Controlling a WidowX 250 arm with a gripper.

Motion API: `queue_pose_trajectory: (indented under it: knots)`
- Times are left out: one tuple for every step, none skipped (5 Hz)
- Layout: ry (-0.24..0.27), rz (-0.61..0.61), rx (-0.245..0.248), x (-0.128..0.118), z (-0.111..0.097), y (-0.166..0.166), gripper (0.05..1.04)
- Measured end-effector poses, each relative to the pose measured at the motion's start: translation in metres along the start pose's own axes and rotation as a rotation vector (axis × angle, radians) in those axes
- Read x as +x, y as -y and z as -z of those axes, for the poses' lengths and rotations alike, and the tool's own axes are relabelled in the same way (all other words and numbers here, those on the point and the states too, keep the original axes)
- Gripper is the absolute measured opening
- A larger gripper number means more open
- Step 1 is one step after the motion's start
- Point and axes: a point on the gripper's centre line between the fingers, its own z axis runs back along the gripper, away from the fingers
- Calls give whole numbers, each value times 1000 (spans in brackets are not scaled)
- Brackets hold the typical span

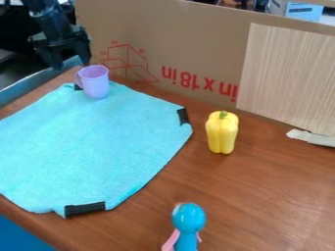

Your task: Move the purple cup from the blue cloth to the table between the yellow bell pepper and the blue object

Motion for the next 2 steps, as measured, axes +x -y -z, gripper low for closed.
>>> queue_pose_trajectory:
  knots:
    - [-12, -4, 14, 6, 13, 6, 1001]
    - [-47, -12, 31, 2, 29, 8, 1001]
